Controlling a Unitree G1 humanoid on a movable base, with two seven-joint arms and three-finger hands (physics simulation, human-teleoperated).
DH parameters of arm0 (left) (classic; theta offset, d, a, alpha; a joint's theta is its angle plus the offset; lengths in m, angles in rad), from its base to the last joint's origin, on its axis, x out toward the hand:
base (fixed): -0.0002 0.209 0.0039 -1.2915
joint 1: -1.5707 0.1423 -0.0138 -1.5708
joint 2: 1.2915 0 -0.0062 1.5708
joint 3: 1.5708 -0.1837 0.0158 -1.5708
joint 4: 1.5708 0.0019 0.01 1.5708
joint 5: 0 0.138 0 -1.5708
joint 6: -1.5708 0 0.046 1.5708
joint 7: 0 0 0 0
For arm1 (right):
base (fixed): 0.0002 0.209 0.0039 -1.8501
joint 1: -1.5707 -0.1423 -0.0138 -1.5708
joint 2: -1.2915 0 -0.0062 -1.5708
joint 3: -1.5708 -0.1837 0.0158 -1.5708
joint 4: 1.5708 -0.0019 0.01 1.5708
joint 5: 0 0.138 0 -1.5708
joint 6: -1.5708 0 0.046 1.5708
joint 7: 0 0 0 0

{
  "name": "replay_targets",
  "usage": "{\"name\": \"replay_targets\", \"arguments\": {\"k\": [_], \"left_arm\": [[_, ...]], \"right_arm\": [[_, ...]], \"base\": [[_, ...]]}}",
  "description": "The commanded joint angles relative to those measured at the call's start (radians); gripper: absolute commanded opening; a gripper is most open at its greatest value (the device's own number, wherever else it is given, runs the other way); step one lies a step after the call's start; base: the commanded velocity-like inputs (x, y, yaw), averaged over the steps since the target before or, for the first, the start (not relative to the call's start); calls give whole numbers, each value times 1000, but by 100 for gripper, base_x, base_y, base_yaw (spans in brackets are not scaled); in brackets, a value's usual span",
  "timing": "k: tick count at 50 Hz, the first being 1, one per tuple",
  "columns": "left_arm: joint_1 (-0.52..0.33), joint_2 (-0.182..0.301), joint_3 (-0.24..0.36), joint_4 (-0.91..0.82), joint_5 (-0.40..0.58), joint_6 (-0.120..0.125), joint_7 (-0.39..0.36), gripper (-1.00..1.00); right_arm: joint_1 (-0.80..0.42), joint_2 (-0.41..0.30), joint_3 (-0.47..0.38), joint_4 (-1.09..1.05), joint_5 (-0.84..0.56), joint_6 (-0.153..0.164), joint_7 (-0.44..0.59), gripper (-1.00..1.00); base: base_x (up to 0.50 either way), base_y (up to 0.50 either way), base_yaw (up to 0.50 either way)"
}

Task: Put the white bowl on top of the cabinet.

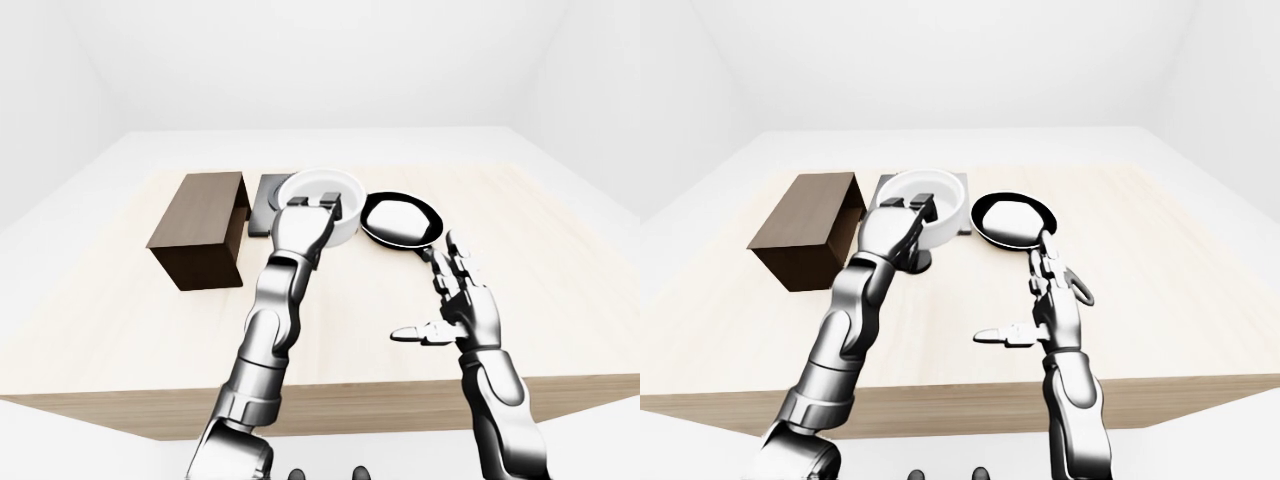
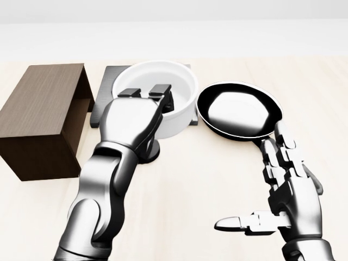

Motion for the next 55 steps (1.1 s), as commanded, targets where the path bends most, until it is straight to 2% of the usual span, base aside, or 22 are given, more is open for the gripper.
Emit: {"name": "replay_targets", "arguments": {"k": [1, 14, 20, 22, 26, 36, 44, 49, 55], "left_arm": [[-166, 56, 61, 16, -41, 0, -20, -100], [-332, 138, 104, 170, -130, 0, 27, -100], [-412, 184, 129, 279, -219, 0, 88, -100], [-452, 212, 146, 353, -258, 0, 135, -100], [-467, 240, 145, 395, -293, 0, 166, -100], [-487, 310, 166, 439, -337, 0, 192, -100], [-513, 383, 195, 547, -408, 0, 258, -100], [-513, 426, 208, 555, -439, 0, 263, -100], [-506, 456, 214, 577, -459, 0, 278, -100]], "right_arm": [[8, 1, 10, -3, -4, 0, 3, 100], [5, 1, 11, 1, -3, 0, 5, 100], [2, 2, 17, 13, -7, 0, 5, 100], [3, 2, 19, 13, -8, 0, 4, 100], [-3, 1, 20, 24, -10, 0, 4, 100], [-4, 1, 25, 32, -15, 0, 1, 100], [5, 3, 31, 28, -19, -3, 2, 100], [0, 3, 34, 42, -23, -11, -1, 100], [1, 3, 37, 43, -25, -14, -2, 100]], "base": [[0, 0, 0], [0, 0, 0], [0, 0, 0], [0, 0, 0], [0, 0, 0], [0, 0, 0], [0, 0, 0], [0, 0, 0], [0, 0, 0]]}}
